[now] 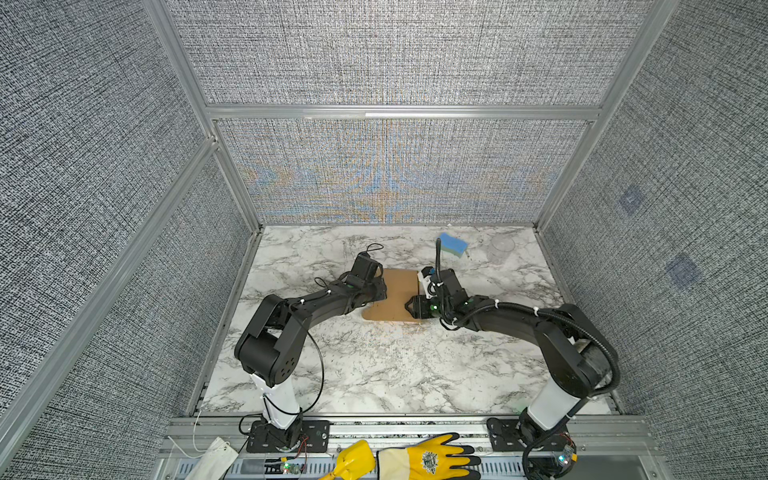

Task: Fold the paper box

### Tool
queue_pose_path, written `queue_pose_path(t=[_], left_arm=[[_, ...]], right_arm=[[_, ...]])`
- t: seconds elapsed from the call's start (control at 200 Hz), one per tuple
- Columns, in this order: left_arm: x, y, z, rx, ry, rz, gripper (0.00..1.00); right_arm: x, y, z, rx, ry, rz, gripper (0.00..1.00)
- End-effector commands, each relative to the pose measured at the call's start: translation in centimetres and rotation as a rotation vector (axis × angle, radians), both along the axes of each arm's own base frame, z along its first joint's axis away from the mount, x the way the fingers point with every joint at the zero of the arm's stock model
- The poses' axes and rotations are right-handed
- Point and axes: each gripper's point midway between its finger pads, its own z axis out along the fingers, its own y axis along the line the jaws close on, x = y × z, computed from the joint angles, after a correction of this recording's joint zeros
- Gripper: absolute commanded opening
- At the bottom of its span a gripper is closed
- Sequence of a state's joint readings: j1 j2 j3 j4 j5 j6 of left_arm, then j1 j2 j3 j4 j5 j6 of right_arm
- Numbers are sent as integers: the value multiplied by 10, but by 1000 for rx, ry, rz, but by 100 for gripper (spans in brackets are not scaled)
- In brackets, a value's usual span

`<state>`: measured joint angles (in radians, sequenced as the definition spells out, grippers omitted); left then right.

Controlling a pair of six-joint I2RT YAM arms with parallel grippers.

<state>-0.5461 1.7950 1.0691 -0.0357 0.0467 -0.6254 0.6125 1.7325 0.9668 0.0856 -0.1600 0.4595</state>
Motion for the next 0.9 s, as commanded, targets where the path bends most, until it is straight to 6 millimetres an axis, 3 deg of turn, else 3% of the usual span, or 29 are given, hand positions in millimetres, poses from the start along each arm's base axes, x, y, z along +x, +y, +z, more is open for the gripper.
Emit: queue_pose_path(t=[0.0, 0.215, 0.325, 0.465, 0.51, 0.535, 0.665, 0.895], left_arm=[[1, -1, 2, -28, 15, -29, 49], [3, 22, 15, 16, -4, 1, 53], [-10, 34, 21, 45, -8, 7, 54], [-34, 46, 18, 50, 1, 1, 55], [-42, 47, 15, 44, 7, -10, 56], [-46, 47, 13, 36, 11, -16, 56], [-62, 47, 5, -7, 18, -31, 59], [-64, 36, -1, -50, 27, -59, 59]], right_arm=[[14, 13, 13, 47, -37, 17, 60], [22, 2, 28, 29, -72, -5, 60], [13, -14, 35, -8, -77, -34, 60], [-6, -25, 30, -21, -31, -46, 62], [-9, -25, 33, 1, -24, -49, 63], [-18, -29, 21, -6, 3, -48, 63], [-24, -28, 13, 12, 30, -52, 63], [-23, -19, 6, 45, 54, -47, 64]])
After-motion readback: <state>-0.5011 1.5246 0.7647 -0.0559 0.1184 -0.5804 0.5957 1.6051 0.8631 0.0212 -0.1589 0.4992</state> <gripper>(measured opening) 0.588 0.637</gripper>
